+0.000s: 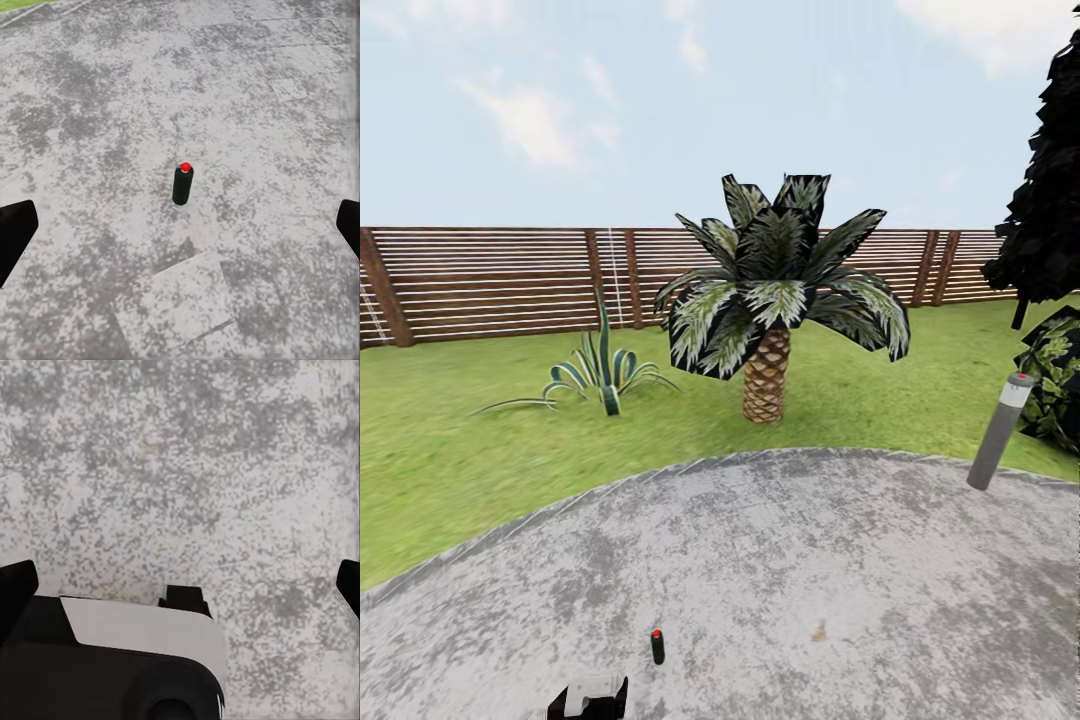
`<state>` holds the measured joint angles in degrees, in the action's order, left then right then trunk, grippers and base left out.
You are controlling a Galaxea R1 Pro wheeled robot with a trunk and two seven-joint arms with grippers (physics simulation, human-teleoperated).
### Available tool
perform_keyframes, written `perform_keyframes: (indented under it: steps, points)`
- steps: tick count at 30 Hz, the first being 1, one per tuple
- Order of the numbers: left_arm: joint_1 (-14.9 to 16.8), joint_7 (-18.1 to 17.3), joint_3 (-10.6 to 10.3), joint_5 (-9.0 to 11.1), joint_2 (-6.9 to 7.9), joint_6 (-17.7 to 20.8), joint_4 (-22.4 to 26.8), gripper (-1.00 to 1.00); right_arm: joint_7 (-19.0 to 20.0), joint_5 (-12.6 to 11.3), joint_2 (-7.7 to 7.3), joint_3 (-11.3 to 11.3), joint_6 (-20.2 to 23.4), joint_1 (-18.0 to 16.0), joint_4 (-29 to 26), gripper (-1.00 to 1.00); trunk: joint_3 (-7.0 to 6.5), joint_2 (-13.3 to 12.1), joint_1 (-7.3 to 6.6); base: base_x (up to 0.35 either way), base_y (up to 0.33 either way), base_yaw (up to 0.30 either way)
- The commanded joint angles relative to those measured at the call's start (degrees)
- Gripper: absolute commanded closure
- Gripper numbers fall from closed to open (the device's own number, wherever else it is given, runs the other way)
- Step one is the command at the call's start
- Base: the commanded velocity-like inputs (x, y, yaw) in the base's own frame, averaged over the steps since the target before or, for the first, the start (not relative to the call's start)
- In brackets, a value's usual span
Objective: Pick up the pesticide atomizer in the garden and spray insectifuge to fully cover both potted plants in the garden.
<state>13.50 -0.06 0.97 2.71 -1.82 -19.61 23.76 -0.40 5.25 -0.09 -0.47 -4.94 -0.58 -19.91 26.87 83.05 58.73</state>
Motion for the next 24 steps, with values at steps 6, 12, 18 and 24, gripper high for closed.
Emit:
perform_keyframes:
  steps: [6, 12, 18, 24]
  points:
    - [0.0, 0.0, 0.1, 0.3, -0.03, -0.2, 0.0, -1.0, 0.0, 0.5, 0.0, -0.1, -0.2, 0.0, 0.1, -1.0, 0.06, 0.0, 0.0, 0.0, -0.213, 0.03]
    - [0.0, 0.0, 0.1, 0.3, -0.03, -0.2, 0.0, -1.0, 0.0, 0.5, -0.04, -0.1, -0.2, 0.0, 0.1, -1.0, 0.06, 0.0, 0.0, 0.0, -0.196, 0.196]
    - [0.0, 0.0, 0.1, 0.3, -0.11, -0.2, 0.0, -1.0, 0.0, 0.5, -0.23, -0.2, -0.2, 0.0, 0.1, -1.0, 0.06, 0.0, 0.0, 0.0, -0.167, 0.248]
    - [0.0, 0.0, 0.1, 0.4, -0.11, -0.2, 0.0, -1.0, 0.0, 0.5, -0.34, -0.2, -0.2, 0.0, 0.1, -1.0, 0.06, 0.0, 0.0, 0.0, -0.06, 0.255]
